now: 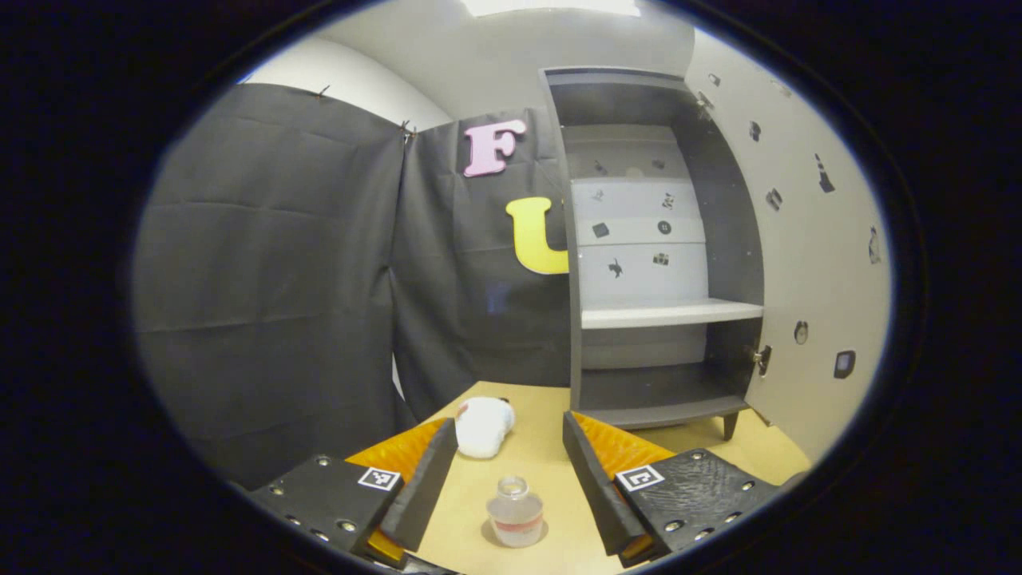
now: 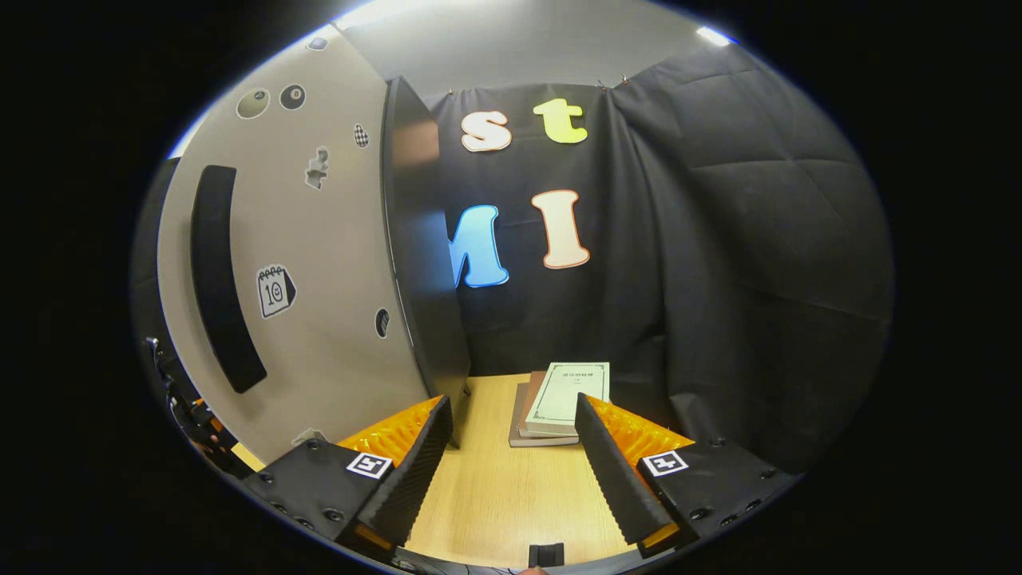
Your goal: Open the cabinet door with the right hand, grasp the bottle in the cabinet with the left hand and place it on the coaster, then close the cabinet door with the right hand.
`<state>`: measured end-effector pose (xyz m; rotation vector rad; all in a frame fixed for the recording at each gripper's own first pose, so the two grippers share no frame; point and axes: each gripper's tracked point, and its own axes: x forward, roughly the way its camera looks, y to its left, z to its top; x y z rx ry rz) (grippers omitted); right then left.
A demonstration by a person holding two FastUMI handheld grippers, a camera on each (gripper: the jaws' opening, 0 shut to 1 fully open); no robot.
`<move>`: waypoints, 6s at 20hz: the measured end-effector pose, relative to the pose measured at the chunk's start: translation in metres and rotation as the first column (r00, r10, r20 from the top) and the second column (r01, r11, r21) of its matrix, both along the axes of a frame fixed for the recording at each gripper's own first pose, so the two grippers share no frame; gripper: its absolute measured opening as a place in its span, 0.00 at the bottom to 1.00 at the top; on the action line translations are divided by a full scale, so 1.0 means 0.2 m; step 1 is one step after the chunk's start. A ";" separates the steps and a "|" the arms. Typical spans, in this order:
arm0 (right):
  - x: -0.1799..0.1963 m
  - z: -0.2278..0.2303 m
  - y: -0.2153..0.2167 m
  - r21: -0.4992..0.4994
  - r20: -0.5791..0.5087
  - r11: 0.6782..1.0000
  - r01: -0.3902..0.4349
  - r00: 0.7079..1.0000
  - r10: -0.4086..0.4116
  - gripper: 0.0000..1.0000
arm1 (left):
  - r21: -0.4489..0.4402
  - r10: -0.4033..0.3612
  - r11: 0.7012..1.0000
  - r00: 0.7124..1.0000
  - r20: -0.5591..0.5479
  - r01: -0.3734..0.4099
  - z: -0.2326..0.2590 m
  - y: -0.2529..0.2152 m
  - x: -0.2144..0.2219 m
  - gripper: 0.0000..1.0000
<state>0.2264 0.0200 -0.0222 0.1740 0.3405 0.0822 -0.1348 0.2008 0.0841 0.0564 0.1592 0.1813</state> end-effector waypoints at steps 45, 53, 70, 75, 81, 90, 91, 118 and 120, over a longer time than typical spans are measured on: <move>0.17 0.46 1.29 0.105 0.224 0.972 -0.211 0.957 0.184 0.97 | -0.115 -0.063 0.991 0.998 0.014 0.064 0.07 0.82 0.04 0.80; 0.37 0.46 1.58 0.092 0.240 0.953 -0.290 0.935 0.261 0.97 | -0.133 0.008 0.991 1.000 -0.011 -0.009 0.02 0.98 -0.09 0.80; 0.86 0.33 1.94 0.165 0.207 0.959 -0.229 0.959 0.194 0.93 | -0.114 0.102 0.988 0.995 -0.023 -0.104 0.04 1.14 -0.24 0.80; 0.87 0.34 1.91 0.177 0.201 0.963 -0.205 0.965 0.168 0.91 | -0.121 0.055 0.991 0.998 -0.011 -0.056 0.08 1.03 -0.19 0.80; 0.68 0.45 1.65 0.175 0.238 0.967 -0.183 0.961 0.139 0.97 | -0.115 -0.034 0.993 0.999 0.022 0.036 0.20 0.79 -0.05 0.81; 0.32 0.43 1.07 -0.032 0.271 0.996 -0.080 0.959 0.085 0.97 | -0.102 -0.213 0.971 0.976 0.051 0.217 0.33 0.30 0.16 0.82; 0.29 0.42 0.99 -0.051 0.269 0.997 -0.061 0.961 0.073 0.97 | -0.101 -0.230 0.967 0.972 0.055 0.235 0.34 0.24 0.18 0.82; 0.18 0.18 0.52 -0.109 0.241 0.993 0.040 0.970 -0.013 0.97 | -0.054 -0.300 0.951 0.951 0.078 0.304 0.50 -0.21 0.22 0.80; 0.18 0.18 0.53 -0.109 0.244 0.994 0.029 0.970 -0.001 0.97 | -0.051 -0.294 0.953 0.952 0.082 0.299 0.50 -0.20 0.21 0.80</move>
